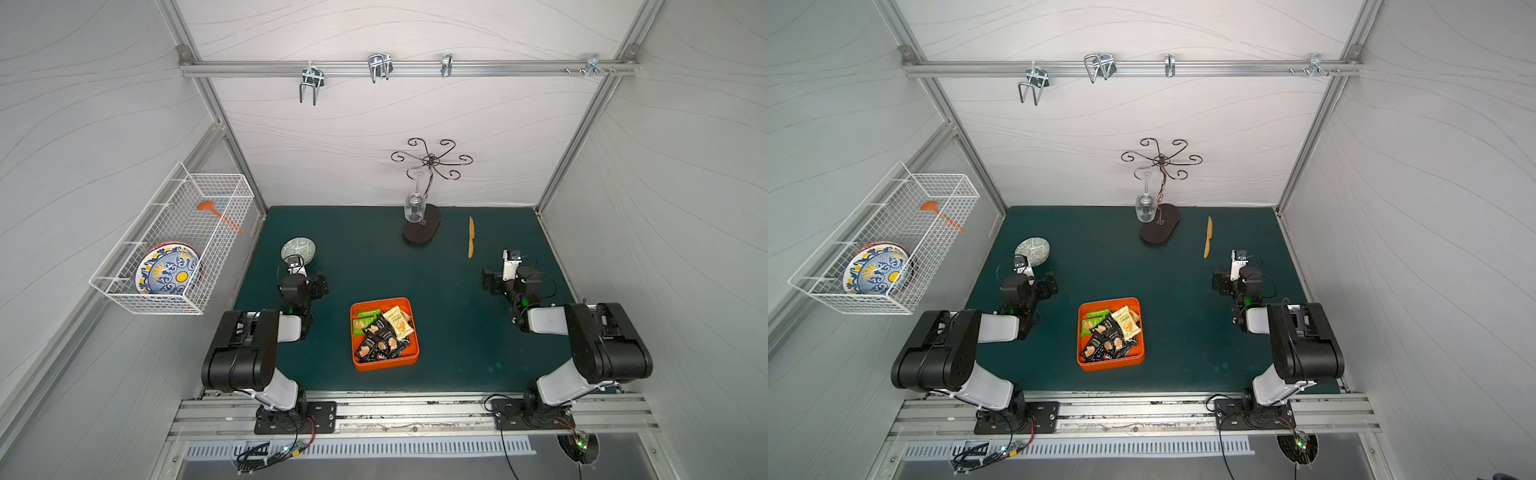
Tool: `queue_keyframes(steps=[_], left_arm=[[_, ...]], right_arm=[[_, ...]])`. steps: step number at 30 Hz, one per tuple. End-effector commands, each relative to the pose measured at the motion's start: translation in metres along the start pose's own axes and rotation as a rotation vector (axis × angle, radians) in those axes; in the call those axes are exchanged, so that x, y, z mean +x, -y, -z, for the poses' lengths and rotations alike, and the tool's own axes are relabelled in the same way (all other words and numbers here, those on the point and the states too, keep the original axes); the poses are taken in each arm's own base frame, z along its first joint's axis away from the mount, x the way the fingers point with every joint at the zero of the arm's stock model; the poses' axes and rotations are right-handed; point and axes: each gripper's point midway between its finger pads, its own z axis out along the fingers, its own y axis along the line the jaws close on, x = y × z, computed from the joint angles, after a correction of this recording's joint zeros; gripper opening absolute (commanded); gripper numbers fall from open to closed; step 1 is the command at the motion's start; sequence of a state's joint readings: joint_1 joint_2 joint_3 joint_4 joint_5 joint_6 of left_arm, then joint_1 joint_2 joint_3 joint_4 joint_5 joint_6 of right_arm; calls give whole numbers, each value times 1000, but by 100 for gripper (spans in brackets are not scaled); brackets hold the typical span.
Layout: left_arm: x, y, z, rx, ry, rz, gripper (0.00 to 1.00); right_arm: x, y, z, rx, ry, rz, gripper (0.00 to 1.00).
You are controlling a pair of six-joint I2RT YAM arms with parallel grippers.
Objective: Take the cookies out of the storage box
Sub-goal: Pick up the cookie from the storage box.
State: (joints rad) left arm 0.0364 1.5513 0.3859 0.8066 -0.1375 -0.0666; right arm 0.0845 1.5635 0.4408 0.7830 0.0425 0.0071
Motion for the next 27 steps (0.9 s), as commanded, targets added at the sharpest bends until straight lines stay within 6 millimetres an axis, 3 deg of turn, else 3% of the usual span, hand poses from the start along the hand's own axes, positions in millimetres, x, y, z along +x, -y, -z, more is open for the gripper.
queue_keyframes(steps=[1, 19, 24, 27], left_arm=[[-23, 6, -2, 17, 68, 0, 99], [-23, 6, -2, 18, 63, -4, 99], [-43, 9, -2, 3, -15, -21, 99], [-59, 10, 2, -41, -86, -17, 99]], right_arm=[[0, 0, -1, -5, -2, 1, 99], [-3, 0, 0, -6, 5, 6, 99], [-31, 7, 8, 125, -44, 30, 99], [-48, -4, 15, 134, -116, 20, 99]])
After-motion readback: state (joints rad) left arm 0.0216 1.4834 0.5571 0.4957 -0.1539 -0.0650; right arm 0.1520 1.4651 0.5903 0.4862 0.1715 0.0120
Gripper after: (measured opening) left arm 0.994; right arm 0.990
